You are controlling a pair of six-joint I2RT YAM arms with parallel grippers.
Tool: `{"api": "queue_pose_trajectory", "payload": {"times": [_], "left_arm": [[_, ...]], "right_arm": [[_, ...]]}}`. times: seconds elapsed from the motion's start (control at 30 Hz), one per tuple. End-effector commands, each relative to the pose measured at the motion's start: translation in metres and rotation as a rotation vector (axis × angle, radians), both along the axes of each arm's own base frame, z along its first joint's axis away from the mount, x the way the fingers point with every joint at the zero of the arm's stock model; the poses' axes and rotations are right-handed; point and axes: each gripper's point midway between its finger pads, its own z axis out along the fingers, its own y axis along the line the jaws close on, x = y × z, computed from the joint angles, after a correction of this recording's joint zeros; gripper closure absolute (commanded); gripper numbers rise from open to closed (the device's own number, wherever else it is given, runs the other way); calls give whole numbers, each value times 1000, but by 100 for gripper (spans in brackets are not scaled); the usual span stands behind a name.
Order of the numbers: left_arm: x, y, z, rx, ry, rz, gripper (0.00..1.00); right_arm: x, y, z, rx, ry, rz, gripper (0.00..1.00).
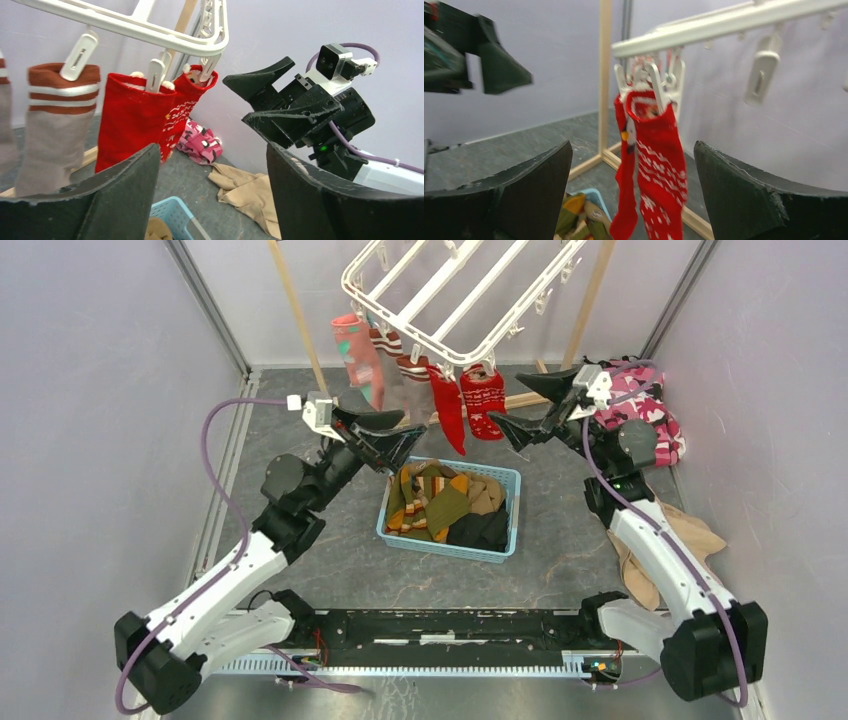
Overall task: Clip the socks to the hanger
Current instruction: Reset both arms
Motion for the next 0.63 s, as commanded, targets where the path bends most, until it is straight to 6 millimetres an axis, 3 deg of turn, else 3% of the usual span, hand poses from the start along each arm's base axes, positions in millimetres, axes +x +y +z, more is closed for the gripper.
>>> {"api": "queue_pose_trajectory", "payload": {"times": [0.0,0.13,0.27,0.37,0.5,0.6], "left_arm": [[-9,19,-11,107,-36,70,14],[-23,27,-30,188,-37,60,1],[-38,41,-53,242,-20,67,0],[-44,56,-76,302,31,104,0],[-40,78,-92,325,87,200,0],[-24,93,-95,324,139,279,0]], "right_arm": [[8,-33,-11,-60,7,-204,2],[15,-68,-25,-52,83,-399,2],[22,-124,-42,57,259,-710,2],[10,-165,-47,146,338,-918,2],[-6,-186,-52,141,327,-1014,2],[-11,-197,-63,167,342,-1069,2]]}}
